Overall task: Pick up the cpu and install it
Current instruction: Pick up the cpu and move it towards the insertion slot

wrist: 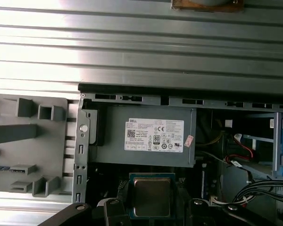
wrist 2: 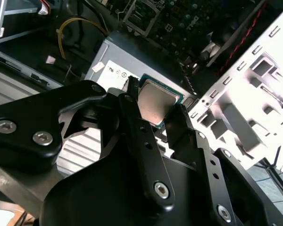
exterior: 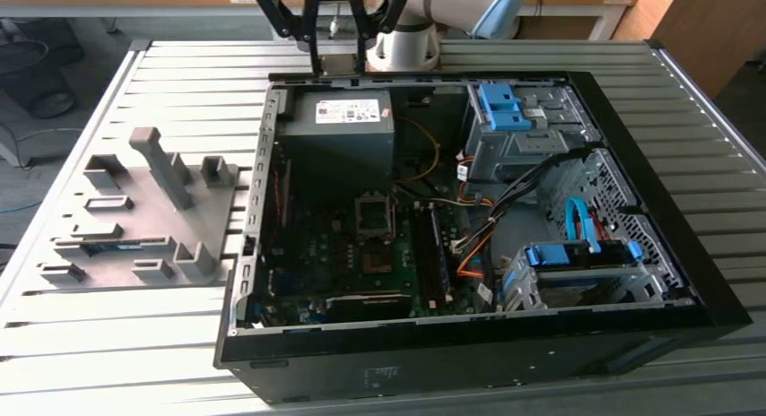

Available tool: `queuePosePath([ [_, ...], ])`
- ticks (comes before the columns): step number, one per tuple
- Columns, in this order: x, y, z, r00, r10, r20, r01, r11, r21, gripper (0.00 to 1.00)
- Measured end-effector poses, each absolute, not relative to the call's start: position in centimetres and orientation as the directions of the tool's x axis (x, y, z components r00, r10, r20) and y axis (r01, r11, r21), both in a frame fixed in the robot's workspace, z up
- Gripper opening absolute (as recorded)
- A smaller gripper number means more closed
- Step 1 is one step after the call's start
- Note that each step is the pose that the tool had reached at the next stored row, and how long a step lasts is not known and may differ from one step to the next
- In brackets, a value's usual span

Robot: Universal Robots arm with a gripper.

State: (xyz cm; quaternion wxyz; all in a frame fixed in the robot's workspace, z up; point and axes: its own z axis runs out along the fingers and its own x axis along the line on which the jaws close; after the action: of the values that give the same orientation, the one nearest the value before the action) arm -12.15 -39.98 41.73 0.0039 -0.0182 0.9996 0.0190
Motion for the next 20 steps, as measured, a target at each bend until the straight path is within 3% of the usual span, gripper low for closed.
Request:
queuePosePath([
  [20, -7.8, -40.0, 41.7, -0.999, -0.036, -0.008, -0.036, 0.999, 0.038, 0.47],
])
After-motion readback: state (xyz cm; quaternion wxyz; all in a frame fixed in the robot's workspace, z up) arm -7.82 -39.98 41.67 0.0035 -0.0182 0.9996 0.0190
